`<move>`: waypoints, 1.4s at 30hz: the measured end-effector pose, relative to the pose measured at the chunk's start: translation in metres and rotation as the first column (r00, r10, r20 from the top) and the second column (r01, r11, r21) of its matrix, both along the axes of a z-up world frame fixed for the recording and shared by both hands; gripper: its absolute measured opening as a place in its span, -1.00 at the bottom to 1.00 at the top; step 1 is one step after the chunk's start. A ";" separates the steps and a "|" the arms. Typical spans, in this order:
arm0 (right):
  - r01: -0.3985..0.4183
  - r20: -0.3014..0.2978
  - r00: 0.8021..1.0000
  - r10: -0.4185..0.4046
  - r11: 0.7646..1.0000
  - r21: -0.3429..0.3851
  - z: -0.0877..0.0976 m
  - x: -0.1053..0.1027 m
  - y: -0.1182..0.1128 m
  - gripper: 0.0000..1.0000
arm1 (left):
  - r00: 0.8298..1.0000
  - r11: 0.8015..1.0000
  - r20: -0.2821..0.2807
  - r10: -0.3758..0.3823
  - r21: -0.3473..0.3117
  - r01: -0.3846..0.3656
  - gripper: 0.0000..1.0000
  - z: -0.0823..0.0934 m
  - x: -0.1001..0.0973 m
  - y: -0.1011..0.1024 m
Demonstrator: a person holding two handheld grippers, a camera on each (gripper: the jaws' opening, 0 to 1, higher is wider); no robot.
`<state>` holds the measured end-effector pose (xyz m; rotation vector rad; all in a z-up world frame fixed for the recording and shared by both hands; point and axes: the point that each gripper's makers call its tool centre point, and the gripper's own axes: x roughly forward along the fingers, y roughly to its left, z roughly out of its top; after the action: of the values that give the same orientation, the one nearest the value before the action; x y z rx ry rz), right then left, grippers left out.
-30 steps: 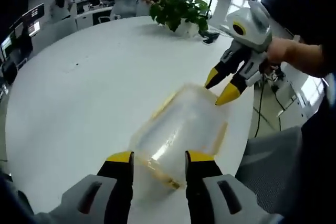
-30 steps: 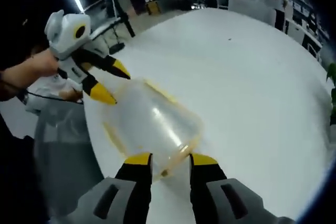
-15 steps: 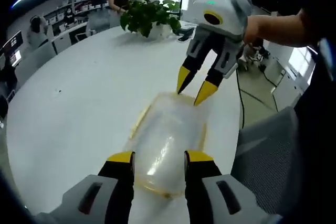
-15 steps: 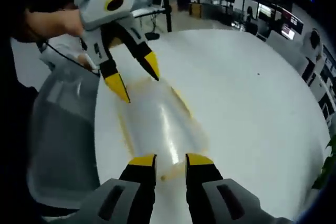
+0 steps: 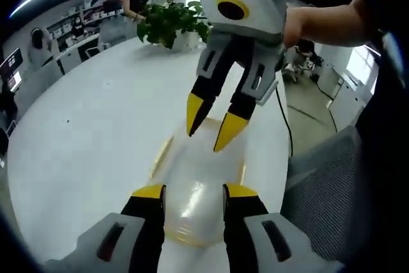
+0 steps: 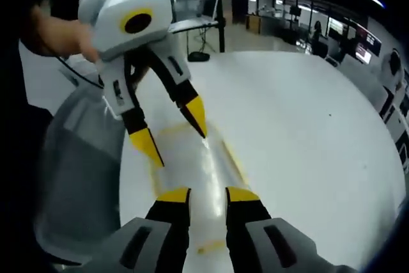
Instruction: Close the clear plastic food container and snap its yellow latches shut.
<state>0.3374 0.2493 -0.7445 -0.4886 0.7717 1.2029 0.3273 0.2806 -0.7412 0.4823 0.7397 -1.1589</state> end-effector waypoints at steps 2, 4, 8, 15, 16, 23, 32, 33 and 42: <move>-0.009 0.006 1.000 0.009 1.000 -0.005 -0.003 0.000 0.003 -0.63 | 1.000 1.000 -0.003 -0.018 0.009 0.018 -0.33 -0.002 -0.003 -0.001; -0.021 0.016 1.000 0.021 1.000 -0.017 -0.007 0.001 0.004 -0.66 | 1.000 0.999 -0.002 -0.028 0.016 0.028 -0.34 -0.005 -0.005 -0.003; -0.014 0.006 1.000 0.014 1.000 -0.016 -0.009 0.003 0.009 -0.66 | 0.999 0.999 -0.009 -0.031 0.011 0.031 -0.35 -0.008 -0.007 -0.007; 0.006 0.025 1.000 -0.005 1.000 -0.017 -0.011 0.016 0.011 -0.67 | 0.998 0.998 -0.030 -0.046 0.032 0.047 -0.37 -0.016 -0.011 -0.008; 0.006 0.025 1.000 -0.006 1.000 -0.019 -0.011 0.017 0.012 -0.67 | 0.998 0.998 -0.033 -0.048 0.036 0.049 -0.37 -0.017 -0.011 -0.008; -0.001 0.031 1.000 0.002 0.999 -0.043 -0.017 0.024 0.012 -0.64 | 0.996 0.997 -0.033 -0.080 0.015 0.081 -0.27 -0.018 -0.015 -0.009; -0.055 -0.025 0.998 0.054 0.998 -0.022 -0.013 0.033 0.013 -0.45 | 0.976 0.974 0.062 -0.208 0.101 0.202 0.08 -0.025 -0.022 -0.010; -0.053 -0.018 0.998 0.053 0.998 -0.018 -0.012 0.035 0.014 -0.44 | 0.974 0.972 0.069 -0.217 0.109 0.209 0.11 -0.025 -0.022 -0.010; -0.004 -0.129 0.992 0.002 1.000 -0.018 -0.025 0.043 0.016 -0.32 | 0.969 0.968 0.108 -0.224 0.137 0.209 0.04 -0.027 -0.019 -0.008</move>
<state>0.3803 0.2650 -0.7698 -0.4303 0.8934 1.2397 0.3086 0.2728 -0.7683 0.7482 0.6666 -1.2788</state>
